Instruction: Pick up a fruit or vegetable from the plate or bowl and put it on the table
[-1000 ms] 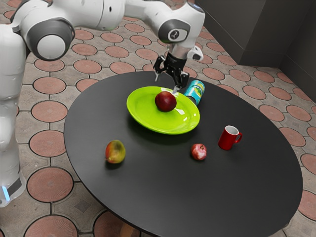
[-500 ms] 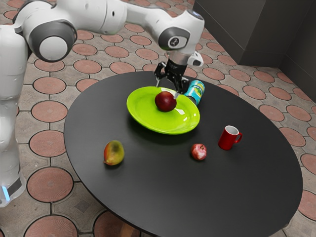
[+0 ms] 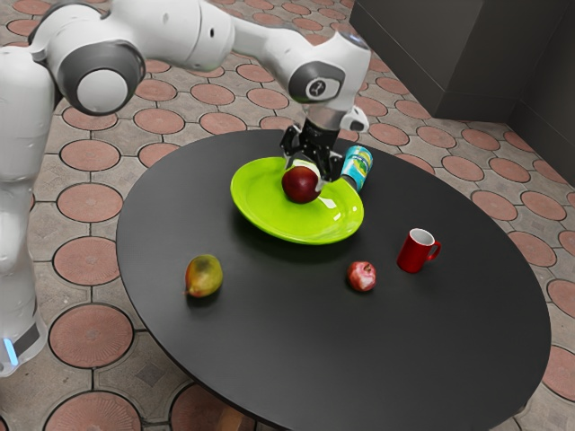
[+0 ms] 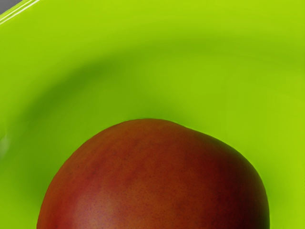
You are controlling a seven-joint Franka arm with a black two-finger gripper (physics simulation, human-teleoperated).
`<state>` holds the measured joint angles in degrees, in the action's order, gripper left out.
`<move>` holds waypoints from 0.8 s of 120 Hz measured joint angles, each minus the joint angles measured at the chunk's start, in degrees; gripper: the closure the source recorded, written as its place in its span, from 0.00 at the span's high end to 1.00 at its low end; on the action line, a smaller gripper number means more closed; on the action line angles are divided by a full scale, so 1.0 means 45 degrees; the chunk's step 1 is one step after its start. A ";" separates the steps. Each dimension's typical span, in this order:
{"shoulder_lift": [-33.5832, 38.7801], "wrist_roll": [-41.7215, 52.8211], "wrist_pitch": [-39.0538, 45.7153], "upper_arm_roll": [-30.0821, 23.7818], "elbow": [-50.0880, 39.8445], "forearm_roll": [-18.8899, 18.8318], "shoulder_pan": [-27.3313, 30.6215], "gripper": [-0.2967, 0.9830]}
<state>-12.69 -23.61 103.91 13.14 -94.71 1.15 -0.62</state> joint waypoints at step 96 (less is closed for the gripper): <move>0.0263 -0.0106 0.0556 -0.0012 -0.0605 0.0304 -0.0154 0.44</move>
<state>-11.51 -24.08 106.41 13.08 -97.43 2.51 -1.31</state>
